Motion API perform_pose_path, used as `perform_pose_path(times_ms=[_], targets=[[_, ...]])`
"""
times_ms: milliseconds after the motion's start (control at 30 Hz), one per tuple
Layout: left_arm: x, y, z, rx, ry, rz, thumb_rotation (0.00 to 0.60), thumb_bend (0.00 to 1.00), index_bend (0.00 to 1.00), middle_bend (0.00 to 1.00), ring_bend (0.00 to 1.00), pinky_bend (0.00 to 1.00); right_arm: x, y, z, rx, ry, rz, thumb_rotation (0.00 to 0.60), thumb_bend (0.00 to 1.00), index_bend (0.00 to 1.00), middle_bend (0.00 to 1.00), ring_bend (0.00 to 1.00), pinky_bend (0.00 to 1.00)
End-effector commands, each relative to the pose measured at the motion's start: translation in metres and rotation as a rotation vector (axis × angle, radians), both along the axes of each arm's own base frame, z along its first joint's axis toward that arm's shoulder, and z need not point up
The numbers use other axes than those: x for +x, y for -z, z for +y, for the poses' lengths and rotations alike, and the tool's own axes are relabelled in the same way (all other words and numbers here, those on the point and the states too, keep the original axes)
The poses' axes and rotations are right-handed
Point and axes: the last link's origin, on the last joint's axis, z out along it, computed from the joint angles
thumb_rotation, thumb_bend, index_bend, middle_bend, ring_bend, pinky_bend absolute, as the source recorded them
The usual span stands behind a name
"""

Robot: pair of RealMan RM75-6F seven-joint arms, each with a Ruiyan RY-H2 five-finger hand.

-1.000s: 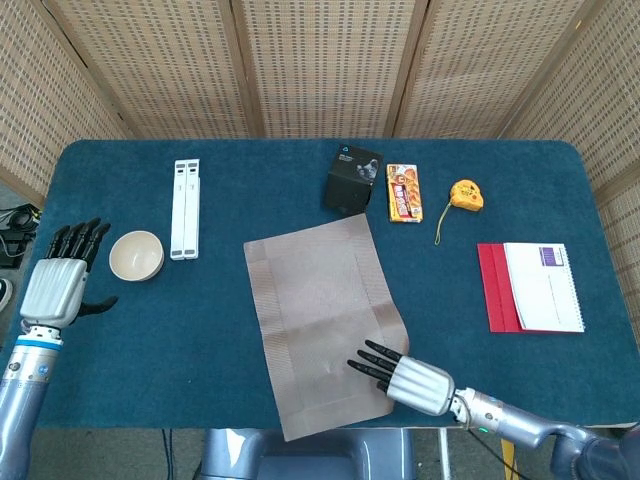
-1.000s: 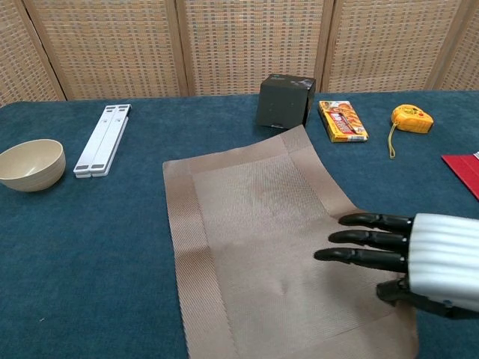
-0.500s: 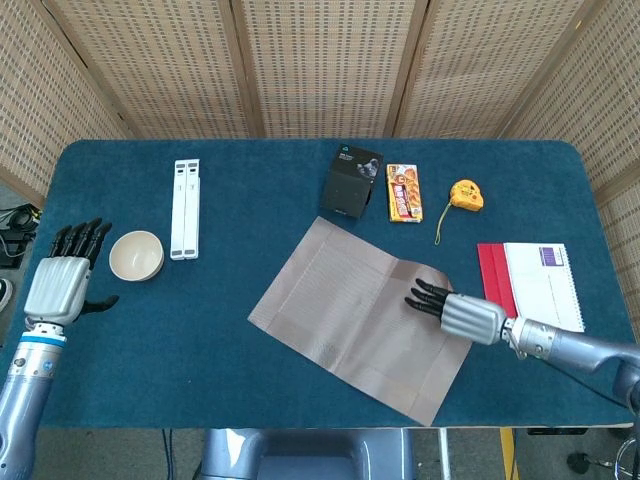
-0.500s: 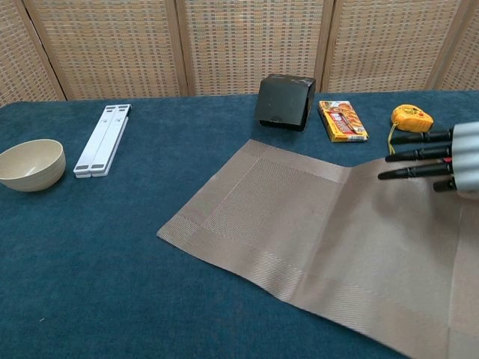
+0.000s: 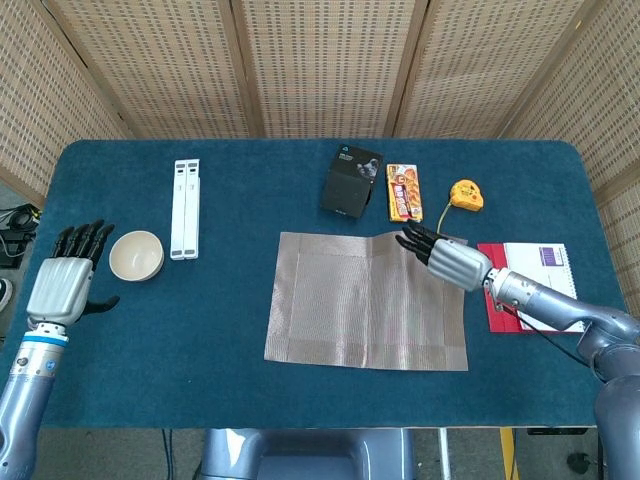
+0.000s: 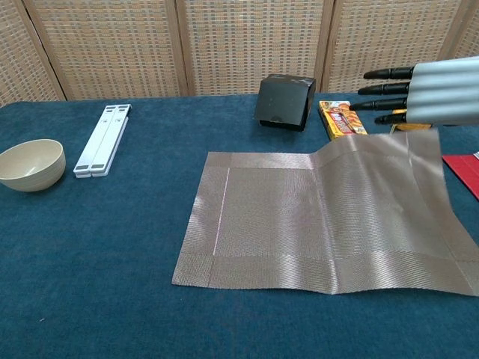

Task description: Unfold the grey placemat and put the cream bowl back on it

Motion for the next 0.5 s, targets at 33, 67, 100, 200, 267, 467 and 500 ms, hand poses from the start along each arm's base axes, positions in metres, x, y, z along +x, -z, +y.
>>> perform_pose_path(times_ms=[33,67,100,200,267,467,500], targets=[[0.001,0.003,0.001,-0.014,0.015,-0.001,0.600,0.00,0.00,0.00,0.00,0.00,-0.001,-0.012,0.010,-0.048,0.033,-0.159,0.600,0.00,0.00,0.00,0.00,0.00],[0.001,0.004,0.002,-0.020,0.022,-0.001,0.600,0.00,0.00,0.00,0.00,0.00,-0.002,-0.016,0.014,-0.061,0.048,-0.204,0.600,0.00,0.00,0.00,0.00,0.00],[0.001,0.005,0.002,-0.026,0.031,0.000,0.600,0.00,0.00,0.00,0.00,0.00,-0.004,-0.020,0.019,-0.070,0.067,-0.254,0.600,0.00,0.00,0.00,0.00,0.00],[0.005,0.010,0.003,-0.062,0.075,-0.005,0.600,0.00,0.00,0.00,0.00,0.00,-0.014,-0.034,0.046,-0.094,0.176,-0.471,0.600,0.00,0.00,0.00,0.00,0.00],[0.007,0.014,0.003,-0.085,0.101,-0.008,0.600,0.00,0.00,0.00,0.00,0.00,-0.020,-0.040,0.060,-0.100,0.245,-0.570,0.600,0.00,0.00,0.00,0.00,0.00],[0.024,0.038,0.004,-0.212,0.230,-0.056,0.600,0.00,0.00,0.00,0.00,0.00,-0.044,-0.047,0.109,-0.081,0.427,-0.878,0.600,0.00,0.00,0.00,0.00,0.00],[0.027,0.043,0.004,-0.239,0.253,-0.069,0.600,0.00,0.00,0.00,0.00,0.00,-0.048,-0.046,0.116,-0.081,0.462,-0.917,0.600,0.00,0.00,0.00,0.00,0.00]])
